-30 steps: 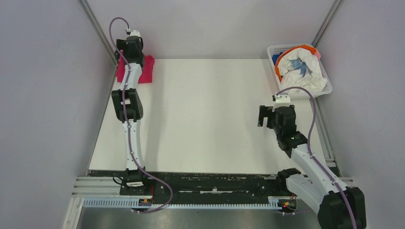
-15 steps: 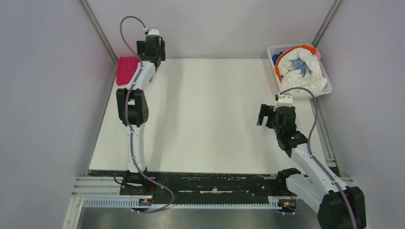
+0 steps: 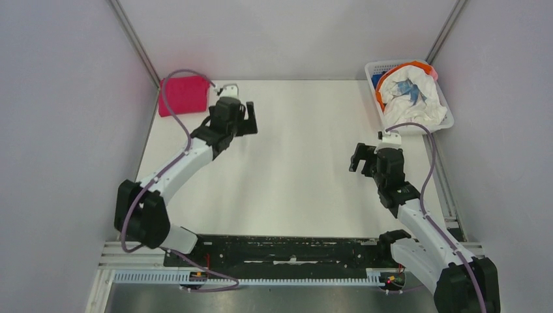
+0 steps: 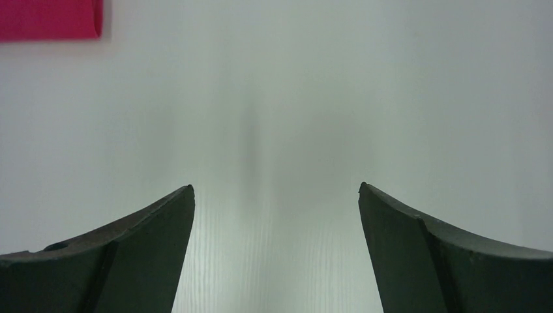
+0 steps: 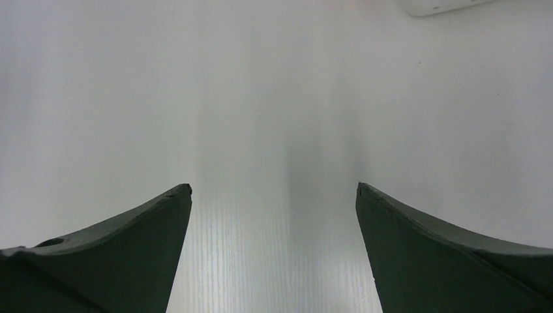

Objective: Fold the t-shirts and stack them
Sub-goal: Reset both arms

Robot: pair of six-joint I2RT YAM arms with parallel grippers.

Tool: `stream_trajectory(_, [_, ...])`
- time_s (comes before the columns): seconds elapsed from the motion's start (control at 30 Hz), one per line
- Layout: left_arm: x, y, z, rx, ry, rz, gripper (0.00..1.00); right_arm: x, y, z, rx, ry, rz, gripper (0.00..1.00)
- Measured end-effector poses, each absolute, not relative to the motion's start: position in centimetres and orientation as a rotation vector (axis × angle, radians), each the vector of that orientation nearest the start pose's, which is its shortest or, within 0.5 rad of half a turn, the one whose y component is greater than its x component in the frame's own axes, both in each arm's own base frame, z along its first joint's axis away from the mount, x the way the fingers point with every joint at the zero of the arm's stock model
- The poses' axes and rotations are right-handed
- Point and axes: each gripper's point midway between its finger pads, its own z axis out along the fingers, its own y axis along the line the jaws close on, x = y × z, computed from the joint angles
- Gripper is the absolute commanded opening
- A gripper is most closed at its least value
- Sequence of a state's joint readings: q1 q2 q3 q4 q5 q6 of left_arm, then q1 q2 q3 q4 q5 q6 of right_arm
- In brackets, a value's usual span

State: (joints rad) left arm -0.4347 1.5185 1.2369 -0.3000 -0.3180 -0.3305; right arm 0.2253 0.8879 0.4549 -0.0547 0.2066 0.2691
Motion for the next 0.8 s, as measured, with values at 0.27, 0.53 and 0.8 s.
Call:
stream_trajectory(0.27, [27.7,-15.0,12.0,0.010,2.294,-0.220,1.00,29.2,4.7,11.6,0.152,1.990,0.143,0.98])
stream_trajectory(0.53, [26.0,-11.9,17.0,-0.140,2.049,-0.291,1.00,29.4,4.7,13.1,0.146,1.913,0.159,0.98])
stream_trajectory(0.8, [26.3,-11.3,15.8,-0.158,2.072,-0.228,1.00,29.3,4.8,12.6,0.127,1.913,0.161,0.98])
